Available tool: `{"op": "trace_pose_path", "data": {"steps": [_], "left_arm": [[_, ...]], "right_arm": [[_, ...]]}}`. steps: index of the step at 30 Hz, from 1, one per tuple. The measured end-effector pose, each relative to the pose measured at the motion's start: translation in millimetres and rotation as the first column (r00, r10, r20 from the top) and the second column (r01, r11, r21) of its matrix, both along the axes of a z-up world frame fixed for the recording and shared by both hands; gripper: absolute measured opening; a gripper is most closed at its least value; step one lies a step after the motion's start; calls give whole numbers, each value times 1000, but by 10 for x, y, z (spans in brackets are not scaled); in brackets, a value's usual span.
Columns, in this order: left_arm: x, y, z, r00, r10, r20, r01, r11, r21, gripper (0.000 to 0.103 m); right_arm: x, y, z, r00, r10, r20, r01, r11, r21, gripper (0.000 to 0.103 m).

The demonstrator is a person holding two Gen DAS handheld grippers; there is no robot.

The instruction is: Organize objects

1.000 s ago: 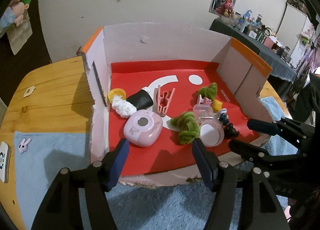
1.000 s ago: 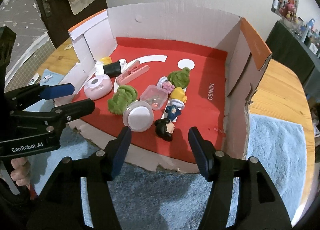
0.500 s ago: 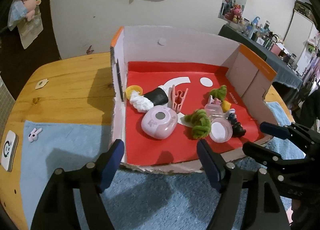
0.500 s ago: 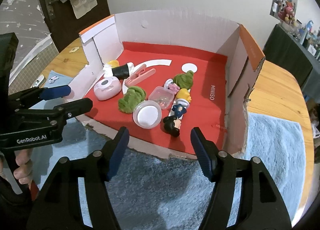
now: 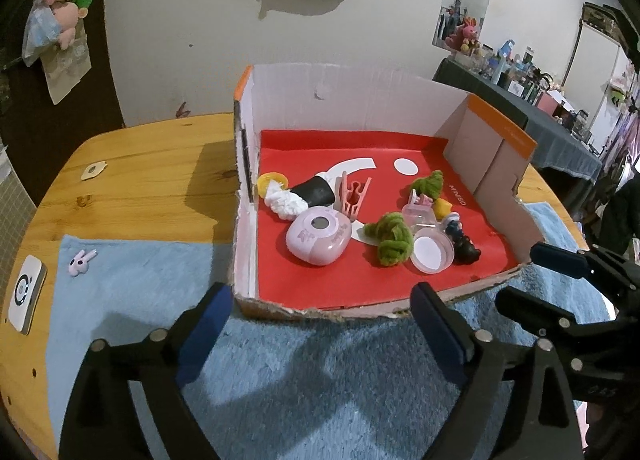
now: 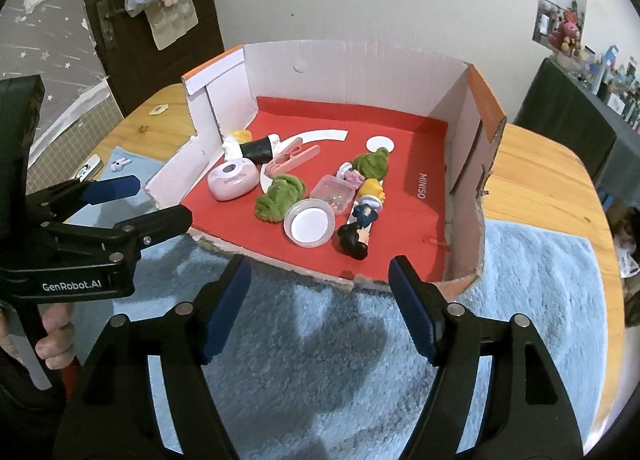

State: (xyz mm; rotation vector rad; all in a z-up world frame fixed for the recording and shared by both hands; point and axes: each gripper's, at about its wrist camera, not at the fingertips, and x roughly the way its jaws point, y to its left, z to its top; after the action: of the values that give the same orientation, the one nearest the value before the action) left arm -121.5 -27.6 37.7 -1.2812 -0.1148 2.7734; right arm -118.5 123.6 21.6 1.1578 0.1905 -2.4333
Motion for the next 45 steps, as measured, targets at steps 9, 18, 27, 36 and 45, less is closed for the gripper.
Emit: {"op": "trace_pose_path", "data": {"steps": [9,18,27,36,45], "left_arm": [[158,-11,17,1000,13,-13,-14,1000,-16,103],[292,32,-15,1000,-8,-14,8,1000,-20,103],[410,99,-105,1000,-21,-10,21,999,-31,103],[446,84,-245,1000,-6,17,6,1000,3,103],[501,118,-362,999,-9,36,10,1000,-22,103]], "right_arm": [[183,15,24,1000,-4,-12,4,1000,-17,74],[335,52,15,999,-21,-26,21,1000,-19,81],[428,113,-77,999,-42,-14,41,999,-29,81],[494,175,-196,998,-65,1,65,998,-25,81],[534,201,-308,996,-84,14,85,996,-25,81]]}}
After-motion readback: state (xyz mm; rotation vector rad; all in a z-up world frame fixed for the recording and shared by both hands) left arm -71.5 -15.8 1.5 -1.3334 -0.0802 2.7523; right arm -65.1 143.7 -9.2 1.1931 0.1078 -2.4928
